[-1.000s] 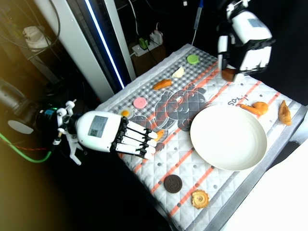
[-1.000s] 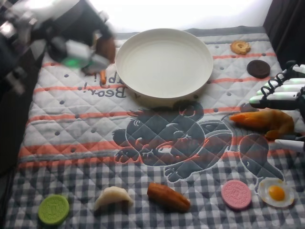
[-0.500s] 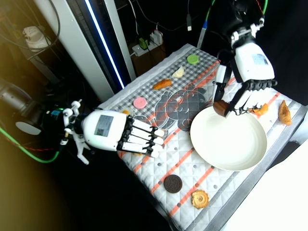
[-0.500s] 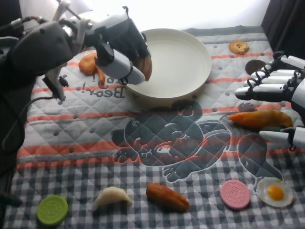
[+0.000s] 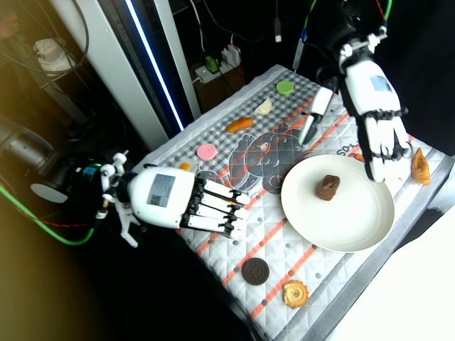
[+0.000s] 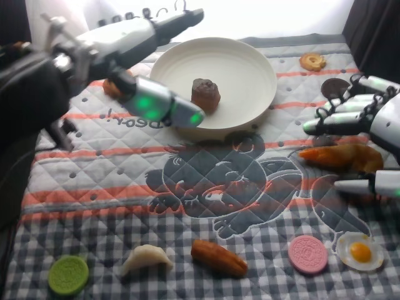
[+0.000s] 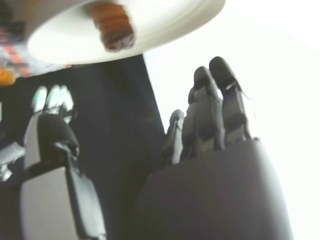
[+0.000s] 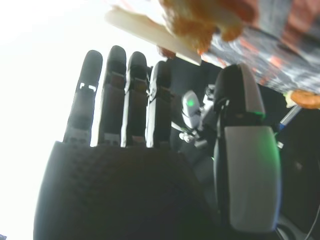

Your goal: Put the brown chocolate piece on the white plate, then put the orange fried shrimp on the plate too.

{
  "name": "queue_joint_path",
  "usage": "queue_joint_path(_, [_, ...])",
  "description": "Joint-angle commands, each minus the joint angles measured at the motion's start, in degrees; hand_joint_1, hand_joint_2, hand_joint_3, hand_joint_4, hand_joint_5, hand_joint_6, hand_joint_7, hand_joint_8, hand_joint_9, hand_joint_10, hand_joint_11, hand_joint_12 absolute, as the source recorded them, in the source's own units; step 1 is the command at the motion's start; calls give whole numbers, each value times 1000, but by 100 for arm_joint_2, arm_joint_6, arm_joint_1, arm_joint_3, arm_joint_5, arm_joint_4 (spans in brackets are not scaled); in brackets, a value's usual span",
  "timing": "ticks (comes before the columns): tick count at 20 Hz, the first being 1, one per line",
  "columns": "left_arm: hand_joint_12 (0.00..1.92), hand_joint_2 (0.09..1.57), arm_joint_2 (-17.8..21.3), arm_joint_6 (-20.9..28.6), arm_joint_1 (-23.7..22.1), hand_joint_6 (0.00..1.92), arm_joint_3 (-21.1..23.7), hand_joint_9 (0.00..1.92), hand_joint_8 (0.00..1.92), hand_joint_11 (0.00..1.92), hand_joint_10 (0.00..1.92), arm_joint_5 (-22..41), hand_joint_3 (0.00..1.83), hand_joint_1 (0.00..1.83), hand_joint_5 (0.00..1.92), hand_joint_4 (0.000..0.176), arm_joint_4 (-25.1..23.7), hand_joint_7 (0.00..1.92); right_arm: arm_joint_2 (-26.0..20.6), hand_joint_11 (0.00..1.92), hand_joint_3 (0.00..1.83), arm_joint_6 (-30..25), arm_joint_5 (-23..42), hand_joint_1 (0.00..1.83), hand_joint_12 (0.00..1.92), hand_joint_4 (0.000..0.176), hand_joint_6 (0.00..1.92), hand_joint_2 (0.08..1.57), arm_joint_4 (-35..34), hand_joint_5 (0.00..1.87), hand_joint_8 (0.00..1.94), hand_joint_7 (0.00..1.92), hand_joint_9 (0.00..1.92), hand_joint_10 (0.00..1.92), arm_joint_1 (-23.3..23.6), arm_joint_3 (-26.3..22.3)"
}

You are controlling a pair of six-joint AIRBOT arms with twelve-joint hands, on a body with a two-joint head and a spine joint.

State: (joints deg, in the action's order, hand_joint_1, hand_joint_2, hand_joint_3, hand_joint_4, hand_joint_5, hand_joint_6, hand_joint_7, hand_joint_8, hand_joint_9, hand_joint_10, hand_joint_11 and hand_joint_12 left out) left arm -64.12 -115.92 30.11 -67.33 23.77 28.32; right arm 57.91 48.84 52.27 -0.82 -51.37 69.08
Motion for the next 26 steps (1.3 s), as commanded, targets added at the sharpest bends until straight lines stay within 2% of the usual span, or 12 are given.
queue_joint_path(1, [673, 835, 125, 258, 17, 5, 124, 169, 1, 0, 2, 1020, 5, 861, 29, 176, -280, 82, -13, 79, 0, -5, 453, 798, 1109, 32, 8, 1056, -117, 586, 14, 590, 558, 22, 75, 69])
queue_joint_path(3, [688, 819, 379, 347, 171, 9, 481, 189, 7, 0, 6, 1363, 0, 861, 69, 176, -506, 118, 56, 77, 0, -5, 262, 754, 1159, 52, 4, 1057, -125, 600, 7, 615, 591, 20, 92, 148])
queue_joint_path(6, [605, 768, 497, 347, 266, 2, 695, 187, 4, 0, 2, 1605, 0, 910, 87, 176, -641, 145, 101, 393, 0, -5, 94, 736, 1319, 0, 3, 1043, -140, 714, 40, 871, 888, 152, 92, 213])
queue_joint_path(8, [541, 785, 568, 347, 357, 1, 804, 168, 2, 0, 4, 1759, 1, 896, 76, 176, -649, 143, 109, 685, 1, -2, 53, 898, 1399, 0, 10, 1072, -135, 868, 41, 1095, 999, 508, 92, 223])
queue_joint_path(9, [475, 795, 605, 348, 398, 0, 858, 142, 1, 0, 4, 1839, 3, 889, 75, 176, -645, 127, 109, 831, 8, 9, 47, 1185, 1407, 0, 722, 1087, -134, 909, 700, 1134, 1057, 679, 92, 223])
queue_joint_path(11, [379, 796, 695, 349, 500, 1, 970, 105, 0, 0, 1, 1999, 0, 913, 62, 176, -613, 109, 109, 856, 0, 27, 22, 1224, 1501, 0, 1001, 1124, -133, 888, 1004, 1050, 1042, 911, 92, 229])
queue_joint_path(14, [301, 788, 852, 366, 674, 0, 1130, 71, 1, 0, 0, 2267, 0, 951, 58, 176, -519, 103, 109, 1017, 0, 58, 12, 1256, 1517, 0, 941, 1111, -128, 911, 995, 1095, 1151, 1004, 109, 239])
queue_joint_path(16, [719, 778, 953, 539, 813, 3, 1198, 155, 1, 0, 11, 2484, 0, 998, 47, 175, -436, 113, 108, 1060, 0, 135, 1, 1269, 1700, 0, 764, 1106, -103, 972, 1109, 1068, 1157, 1269, 181, 246])
queue_joint_path(20, [745, 823, 1143, 1450, 1131, 3, 1198, 170, 2, 0, 1, 2737, 11, 881, 75, 149, -449, 127, 82, 1025, 0, 242, -91, 1278, 1586, 0, 710, 1084, 1, 1018, 1008, 1115, 1146, 1141, 427, 311])
queue_joint_path(21, [705, 830, 1216, 1815, 1247, 3, 1199, 164, 1, 0, 1, 2830, 8, 867, 85, 143, -488, 129, 82, 1080, 2, 278, -110, 1198, 1730, 0, 806, 1080, 37, 1054, 1039, 1143, 1173, 1364, 564, 347])
queue_joint_path(23, [665, 814, 1385, 2482, 1476, 4, 1211, 169, 2, 0, 2, 2962, 0, 903, 105, 147, -603, 142, 88, 937, 0, 431, -148, 1266, 1610, 0, 609, 1071, 126, 1099, 1000, 1100, 1058, 1201, 876, 385])
queue_joint_path(26, [737, 822, 1653, 2950, 1758, 3, 1355, 206, 5, 0, 8, 3199, 1, 804, 121, 138, -695, 177, 234, 1022, 0, 431, -262, 1263, 1260, 0, 868, 1073, 351, 978, 773, 1193, 1252, 667, 1455, 566])
